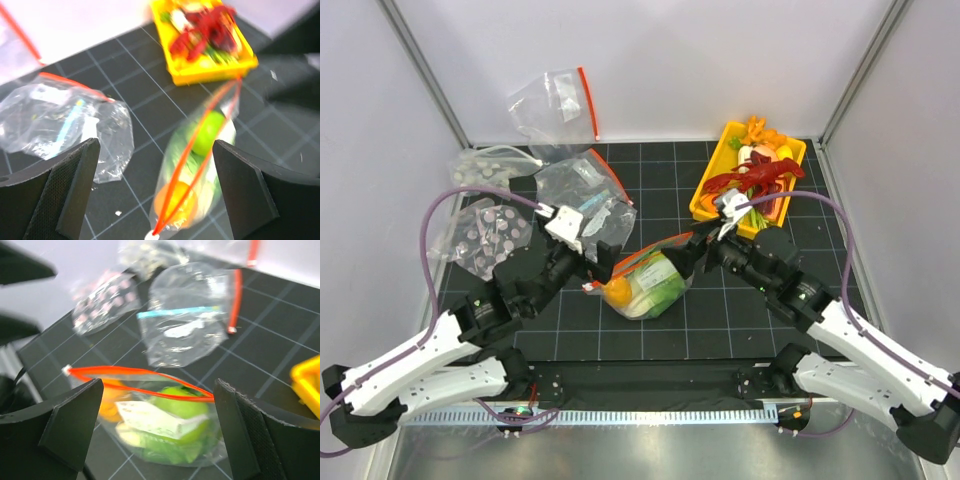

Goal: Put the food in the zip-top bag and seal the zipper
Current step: Zip the zipper food storage bag at the center of the board.

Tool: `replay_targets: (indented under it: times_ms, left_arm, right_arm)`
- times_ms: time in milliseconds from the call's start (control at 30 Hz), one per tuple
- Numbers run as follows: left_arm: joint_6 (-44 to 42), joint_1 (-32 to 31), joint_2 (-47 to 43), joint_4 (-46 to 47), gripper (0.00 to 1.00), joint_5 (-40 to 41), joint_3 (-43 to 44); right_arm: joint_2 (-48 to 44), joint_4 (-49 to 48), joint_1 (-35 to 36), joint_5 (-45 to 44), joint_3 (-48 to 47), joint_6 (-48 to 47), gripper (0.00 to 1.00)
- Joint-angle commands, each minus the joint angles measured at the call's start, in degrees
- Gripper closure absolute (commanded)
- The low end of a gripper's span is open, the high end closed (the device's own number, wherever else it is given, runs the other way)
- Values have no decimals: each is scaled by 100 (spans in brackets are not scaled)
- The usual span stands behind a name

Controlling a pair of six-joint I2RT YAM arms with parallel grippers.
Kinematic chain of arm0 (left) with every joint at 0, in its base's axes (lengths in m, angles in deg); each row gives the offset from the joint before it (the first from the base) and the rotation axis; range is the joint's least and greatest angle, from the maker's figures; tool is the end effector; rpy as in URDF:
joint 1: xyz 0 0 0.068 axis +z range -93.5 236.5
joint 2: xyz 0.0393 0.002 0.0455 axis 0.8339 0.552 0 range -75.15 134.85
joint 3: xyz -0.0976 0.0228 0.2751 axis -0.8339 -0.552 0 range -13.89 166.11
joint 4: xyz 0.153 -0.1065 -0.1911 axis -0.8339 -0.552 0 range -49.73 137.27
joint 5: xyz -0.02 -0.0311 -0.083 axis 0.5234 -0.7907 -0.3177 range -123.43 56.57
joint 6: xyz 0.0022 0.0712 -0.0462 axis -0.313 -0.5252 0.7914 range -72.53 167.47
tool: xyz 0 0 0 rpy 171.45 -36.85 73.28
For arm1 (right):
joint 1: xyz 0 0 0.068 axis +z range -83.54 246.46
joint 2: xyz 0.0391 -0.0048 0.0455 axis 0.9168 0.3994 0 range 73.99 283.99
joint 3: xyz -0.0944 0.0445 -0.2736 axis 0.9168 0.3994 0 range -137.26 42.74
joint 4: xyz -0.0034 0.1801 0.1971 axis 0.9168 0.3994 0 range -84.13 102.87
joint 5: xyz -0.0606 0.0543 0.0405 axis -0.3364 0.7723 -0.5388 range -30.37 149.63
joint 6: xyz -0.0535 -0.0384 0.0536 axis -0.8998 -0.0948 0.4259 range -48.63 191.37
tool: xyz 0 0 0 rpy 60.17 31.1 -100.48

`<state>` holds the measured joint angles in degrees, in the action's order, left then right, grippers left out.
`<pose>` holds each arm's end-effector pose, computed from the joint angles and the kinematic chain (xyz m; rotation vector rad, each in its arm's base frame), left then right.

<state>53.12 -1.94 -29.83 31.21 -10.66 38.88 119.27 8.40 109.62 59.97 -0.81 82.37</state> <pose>0.1304 -0.1571 0.3866 0.4944 1.6616 -0.4880 0.1605 0.1512 0.3571 -0.4742 1.6280 0.7212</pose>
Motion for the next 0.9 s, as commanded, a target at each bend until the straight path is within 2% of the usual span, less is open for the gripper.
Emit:
replay_targets:
  times_ms: [0,67,167,267,400,467,667,867]
  left_arm:
    - [463,-10,-181,1007,0,1062,-241]
    - [481,-10,-94,1060,0,1308,-268]
    - [586,16,143,1052,0,1564,-233]
    - [691,112,205,1052,0,1644,-259]
    - [744,236,83,1104,0,1818,-355]
    - [745,306,-23,1122,0,1872,-425]
    - [604,315,-480,1473,0,2039,-768]
    - [604,315,-814,1579,0,2074,-944]
  right_arm:
    - [288,-533,26,1415,-250,-396,0]
    - [394,-769,26,1748,-155,-546,0]
    - [377,-1165,53,1794,126,-915,0]
    - [490,-1211,70,2083,50,-1337,1]
    - [1016,-80,114,2855,-890,-2013,0]
    - [1263,639,219,3051,-1425,-2765,1]
    - [2581,2092,817,2410,-2438,-4446,0]
    - [3548,3060,1150,1848,-3176,-5143,1]
